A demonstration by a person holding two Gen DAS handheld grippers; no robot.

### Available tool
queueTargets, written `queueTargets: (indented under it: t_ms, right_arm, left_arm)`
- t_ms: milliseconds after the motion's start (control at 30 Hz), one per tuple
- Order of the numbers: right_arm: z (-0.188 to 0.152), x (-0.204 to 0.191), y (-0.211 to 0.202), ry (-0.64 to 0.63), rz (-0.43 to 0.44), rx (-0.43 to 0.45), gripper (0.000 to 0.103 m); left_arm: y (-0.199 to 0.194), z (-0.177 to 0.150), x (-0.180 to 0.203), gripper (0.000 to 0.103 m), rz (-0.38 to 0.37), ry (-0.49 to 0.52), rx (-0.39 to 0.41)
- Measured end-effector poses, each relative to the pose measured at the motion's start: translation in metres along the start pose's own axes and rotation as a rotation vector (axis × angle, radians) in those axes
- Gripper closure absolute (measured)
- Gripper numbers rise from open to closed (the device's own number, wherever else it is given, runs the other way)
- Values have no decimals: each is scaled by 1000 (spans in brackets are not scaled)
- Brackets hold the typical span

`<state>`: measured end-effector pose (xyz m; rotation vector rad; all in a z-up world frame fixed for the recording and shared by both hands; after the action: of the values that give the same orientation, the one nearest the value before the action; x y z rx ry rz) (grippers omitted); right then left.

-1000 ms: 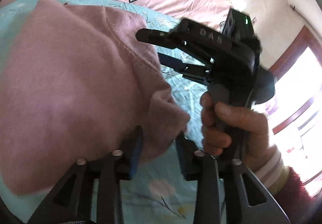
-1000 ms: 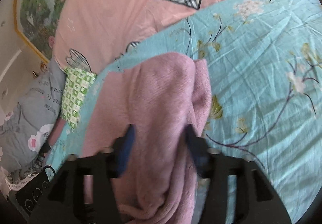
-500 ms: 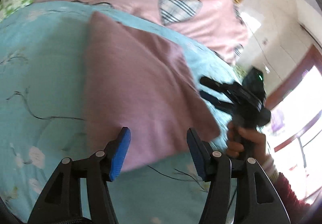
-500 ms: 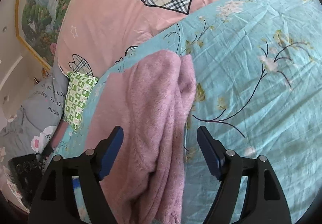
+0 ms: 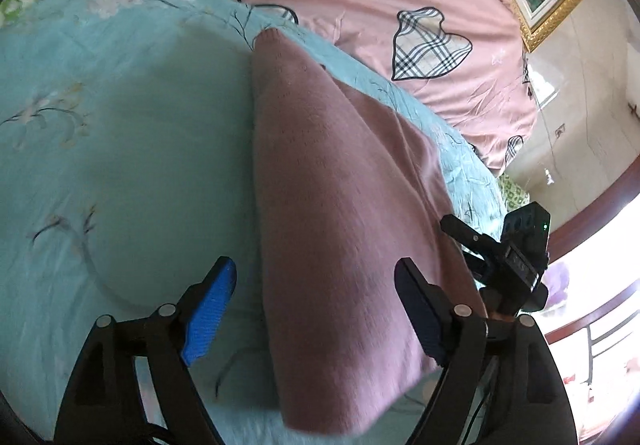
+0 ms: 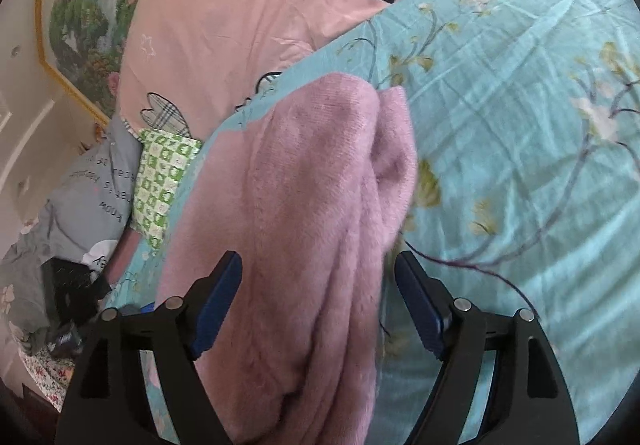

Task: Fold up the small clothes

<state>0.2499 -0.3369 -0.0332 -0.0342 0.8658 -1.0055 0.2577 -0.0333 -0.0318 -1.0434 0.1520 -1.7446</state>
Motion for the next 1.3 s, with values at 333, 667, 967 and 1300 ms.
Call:
queueTargets:
  t_ms: [333, 667, 967, 1300]
  right_arm:
    - [0, -3, 19, -24, 35, -46, 25]
    - [-13, -32, 11, 85, 101, -26, 75]
    - [-66, -150, 24, 28, 302, -111, 75]
    - [-141, -226, 88, -72, 368, -286, 75]
  left_arm:
    - [65, 1, -8, 21, -43, -9, -22]
    - [22, 8, 7, 64, -124, 57, 0]
    - [-120, 7, -38, 65, -91, 77, 137]
    - [-192, -33, -134, 64, 20, -49, 168]
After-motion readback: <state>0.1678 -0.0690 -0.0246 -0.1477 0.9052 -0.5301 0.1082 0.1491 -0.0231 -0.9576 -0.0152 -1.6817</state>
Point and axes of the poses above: each gripper's, at about its wrist camera, not at the fingertips, and y roughly the way its jaws point, x to its right, z to its top, the point moved 3 cm from there along y, roughly the way its jaws point, and after that the axes turned 13 degrees about x, right-handed, at the moved point
